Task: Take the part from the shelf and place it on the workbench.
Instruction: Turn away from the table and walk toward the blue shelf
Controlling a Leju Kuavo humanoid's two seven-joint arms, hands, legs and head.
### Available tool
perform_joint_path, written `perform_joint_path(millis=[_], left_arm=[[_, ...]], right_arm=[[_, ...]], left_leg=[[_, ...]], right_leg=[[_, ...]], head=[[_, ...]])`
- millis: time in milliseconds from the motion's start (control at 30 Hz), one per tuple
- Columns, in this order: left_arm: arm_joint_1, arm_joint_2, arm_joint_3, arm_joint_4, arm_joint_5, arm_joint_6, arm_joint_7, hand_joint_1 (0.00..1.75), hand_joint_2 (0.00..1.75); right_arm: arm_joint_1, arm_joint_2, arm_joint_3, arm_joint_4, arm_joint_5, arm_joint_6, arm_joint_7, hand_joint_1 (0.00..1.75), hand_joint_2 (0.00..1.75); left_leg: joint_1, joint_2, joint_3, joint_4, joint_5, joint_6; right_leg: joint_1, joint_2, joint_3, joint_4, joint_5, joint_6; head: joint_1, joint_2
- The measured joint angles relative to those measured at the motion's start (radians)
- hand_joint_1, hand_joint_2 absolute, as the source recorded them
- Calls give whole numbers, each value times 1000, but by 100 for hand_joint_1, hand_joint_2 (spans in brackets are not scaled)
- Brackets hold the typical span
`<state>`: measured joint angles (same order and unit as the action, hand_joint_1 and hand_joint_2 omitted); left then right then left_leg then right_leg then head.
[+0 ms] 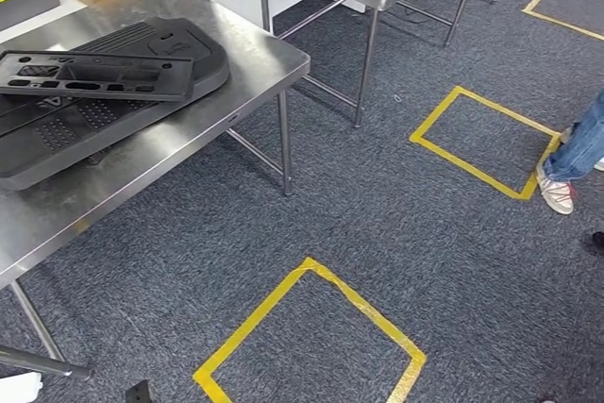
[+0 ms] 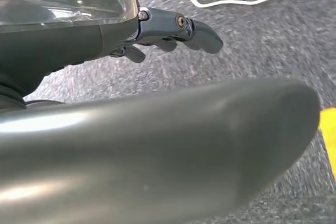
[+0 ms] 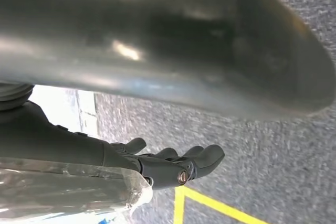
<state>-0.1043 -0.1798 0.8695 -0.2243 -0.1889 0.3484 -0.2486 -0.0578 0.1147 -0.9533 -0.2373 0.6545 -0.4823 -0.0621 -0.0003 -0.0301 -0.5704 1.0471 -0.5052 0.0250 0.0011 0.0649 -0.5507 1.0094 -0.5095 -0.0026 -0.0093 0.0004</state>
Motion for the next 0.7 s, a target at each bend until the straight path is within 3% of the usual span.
perform_joint_path(millis=[67, 133, 200, 267, 300, 333, 367, 433, 467, 533, 633, 700], left_arm=[[-3, 1, 0, 0, 0, 0, -1, 0, 0], [-5, 1, 0, 0, 0, 1, -2, 0, 0], [-5, 1, 0, 0, 0, 1, -3, 0, 0], [-3, 2, 0, 0, 0, 1, -3, 0, 0], [-2, 2, 1, 0, 0, 1, -3, 0, 0], [-2, 2, 1, 0, 0, 1, -3, 0, 0], [-2, 3, 1, 0, 0, 1, -4, 0, 0], [-2, 3, 1, 0, 0, 1, -4, 0, 0], [-3, 3, 1, 0, 0, 1, -5, 0, 0], [-3, 3, 1, 0, 0, 1, -6, 0, 0], [-4, 4, 1, 0, 0, 1, -6, 0, 0], [-5, 4, 1, 0, 0, 1, -6, 0, 0]], right_arm=[[2, 3, 0, 1, 1, 1, 1, 0, 0], [6, 4, 0, 2, 3, 4, 2, 0, 0], [4, 5, 0, 2, 6, 8, 4, 0, 0], [0, 6, 0, 2, 8, 12, 6, 0, 0], [0, 6, 0, 3, 9, 12, 7, 0, 0], [1, 7, 0, 3, 10, 13, 9, 0, 0], [3, 8, 0, 4, 11, 13, 11, 0, 0], [4, 8, 0, 4, 13, 15, 13, 0, 0], [2, 9, 0, 4, 14, 16, 13, 0, 0], [0, 10, 0, 5, 14, 17, 13, 0, 0], [0, 11, 0, 5, 15, 18, 13, 0, 0], [-1, 11, 0, 5, 15, 18, 13, 0, 0]], left_leg=[[-2, -2, 7, -20, -2, 0], [0, 6, 11, -28, 2, 7], [4, 20, 15, -35, 5, 14], [4, 36, 15, -35, 4, 16], [4, 43, 16, -35, 2, 17], [4, 49, 17, -35, 1, 16], [5, 53, 18, -35, 0, 14], [6, 61, 25, -35, -5, 7], [5, 65, 27, -34, -8, 2], [2, 74, 30, -33, -12, -8], [7, 79, 32, -28, -24, -23], [10, 62, 5, 40, -68, -29]], right_leg=[[-2, 10, -5, 0, 0, 11], [-4, -3, -9, 12, -12, 22], [-6, -33, -41, 87, -61, 31], [-10, -48, -104, 216, -118, 41], [-14, -51, -127, 261, -130, 46], [-17, -53, -133, 271, -122, 50], [-20, -56, -120, 242, -96, 54], [-23, -77, -56, 110, -27, 58], [-20, -89, -29, 51, -5, 54], [-12, -100, -7, 0, 4, 41], [-9, -84, -7, -7, 8, 17], [-12, -74, -3, -12, 11, 3]], head=[[0, 0], [0, 0], [2, 0], [2, 0], [2, 0], [2, 0], [2, 0], [2, 0], [2, 0], [1, 0], [1, 0], [0, 0]])
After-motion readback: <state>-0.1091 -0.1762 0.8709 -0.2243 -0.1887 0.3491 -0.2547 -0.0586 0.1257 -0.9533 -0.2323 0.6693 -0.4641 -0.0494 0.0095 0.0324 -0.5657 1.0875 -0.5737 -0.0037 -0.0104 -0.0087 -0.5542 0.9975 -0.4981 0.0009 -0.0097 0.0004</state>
